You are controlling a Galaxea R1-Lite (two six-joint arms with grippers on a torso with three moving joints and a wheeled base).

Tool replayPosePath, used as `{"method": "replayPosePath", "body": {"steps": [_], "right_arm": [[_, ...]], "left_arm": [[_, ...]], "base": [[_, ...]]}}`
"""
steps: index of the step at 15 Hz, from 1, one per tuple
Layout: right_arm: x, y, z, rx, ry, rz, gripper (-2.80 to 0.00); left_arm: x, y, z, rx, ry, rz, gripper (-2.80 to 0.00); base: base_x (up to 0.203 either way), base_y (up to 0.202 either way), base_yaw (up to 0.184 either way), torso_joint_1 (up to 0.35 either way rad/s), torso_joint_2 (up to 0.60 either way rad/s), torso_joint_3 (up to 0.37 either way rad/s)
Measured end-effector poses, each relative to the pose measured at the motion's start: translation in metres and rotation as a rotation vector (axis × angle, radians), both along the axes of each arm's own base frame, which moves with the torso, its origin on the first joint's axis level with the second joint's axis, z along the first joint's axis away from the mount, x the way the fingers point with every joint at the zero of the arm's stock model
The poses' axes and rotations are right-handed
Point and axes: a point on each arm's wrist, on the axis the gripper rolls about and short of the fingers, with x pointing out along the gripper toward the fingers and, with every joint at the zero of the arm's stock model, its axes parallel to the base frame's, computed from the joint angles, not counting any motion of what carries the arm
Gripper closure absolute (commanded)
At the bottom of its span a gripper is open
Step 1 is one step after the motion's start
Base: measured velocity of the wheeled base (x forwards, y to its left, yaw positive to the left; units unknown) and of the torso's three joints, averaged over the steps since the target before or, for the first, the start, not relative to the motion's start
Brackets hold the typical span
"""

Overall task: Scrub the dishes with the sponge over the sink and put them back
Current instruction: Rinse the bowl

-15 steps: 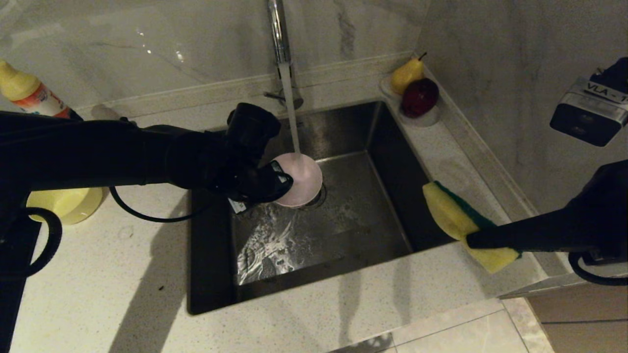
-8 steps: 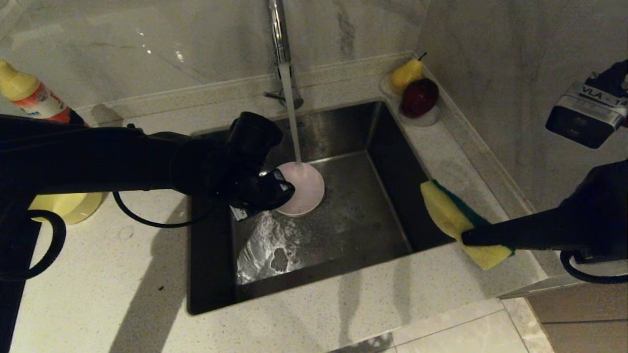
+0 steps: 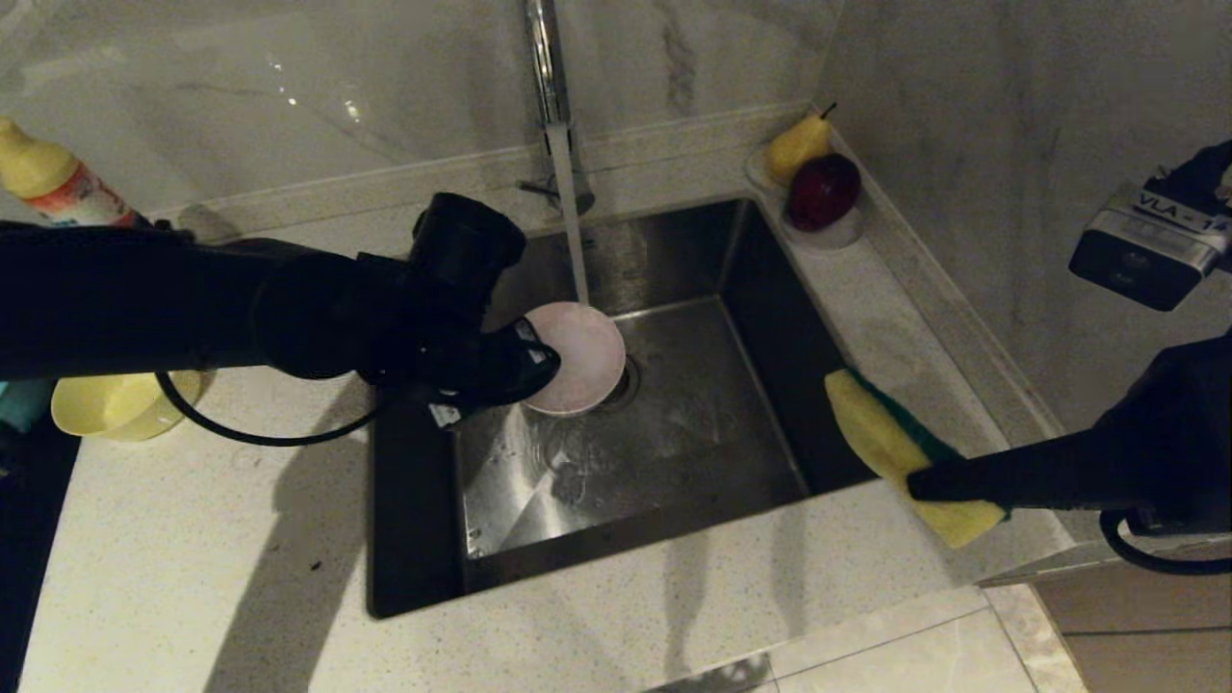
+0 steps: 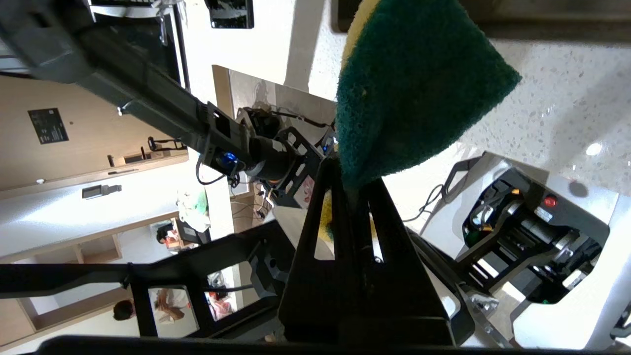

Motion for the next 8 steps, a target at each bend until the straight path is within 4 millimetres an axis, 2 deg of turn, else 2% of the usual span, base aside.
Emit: {"method": "replayPosePath", "body": {"steps": [4, 8], "right_arm": [[-0.004, -0.003, -0.006, -0.008, 0.013, 0.0, 0.0], [-0.007, -0.004, -0.006, -0.006, 0.01, 0.001, 0.0]], "left_arm": [[-0.028, 0.019, 0.013, 0.08, -0.061, 0.072, 0.0], [-0.047, 0.033, 0.026, 0.187, -0.238, 0.145, 0.0]], "base": [[0.0, 0.0, 0.0, 0.0, 0.0, 0.0], [0.0, 0.0, 0.0, 0.0, 0.0, 0.0]]}}
